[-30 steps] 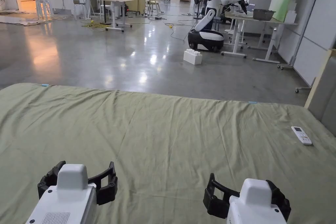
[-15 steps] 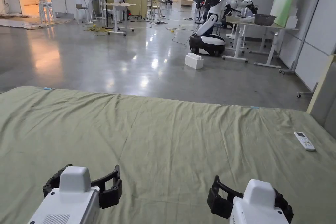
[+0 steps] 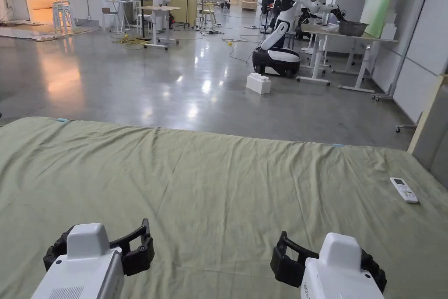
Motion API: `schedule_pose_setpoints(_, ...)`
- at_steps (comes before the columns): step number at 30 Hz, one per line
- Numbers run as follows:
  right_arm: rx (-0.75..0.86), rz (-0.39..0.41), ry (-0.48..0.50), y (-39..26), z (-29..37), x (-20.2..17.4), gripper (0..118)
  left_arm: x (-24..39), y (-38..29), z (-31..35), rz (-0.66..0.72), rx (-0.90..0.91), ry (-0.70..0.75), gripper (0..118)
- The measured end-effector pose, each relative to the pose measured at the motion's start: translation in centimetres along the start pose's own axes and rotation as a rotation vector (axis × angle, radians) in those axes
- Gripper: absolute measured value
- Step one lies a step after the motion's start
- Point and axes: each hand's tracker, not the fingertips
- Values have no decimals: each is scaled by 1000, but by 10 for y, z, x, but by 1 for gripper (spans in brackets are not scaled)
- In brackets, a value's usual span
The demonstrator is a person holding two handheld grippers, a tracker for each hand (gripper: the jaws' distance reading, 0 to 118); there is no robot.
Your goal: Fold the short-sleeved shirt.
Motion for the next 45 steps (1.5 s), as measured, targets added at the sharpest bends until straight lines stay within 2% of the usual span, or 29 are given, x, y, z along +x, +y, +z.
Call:
schedule_pose_setpoints(7,-4,35,3,4,5,-4,118,7,0,2,-32,-9,20,111)
schedule_pose_setpoints(11,-42,23,-9,6,2,-6,118,15,1,1,-60,-31,42,111)
schedule_pose_setpoints(16,-98,-13,-2,5,-1,-3,118,14,-2,8,-89,41,10,111)
schedule_pose_setpoints(35,-132,2,-12,-5,-13,-4,118,11,2,8,-151,1,-39,111)
schedule_pose_setpoints(40,-144,-25,-13,-5,-17,-1,118,11,-1,9,-164,6,-42,111)
schedule_pose_setpoints(45,-125,13,-12,-7,-16,-3,118,7,-2,8,-146,14,-39,111)
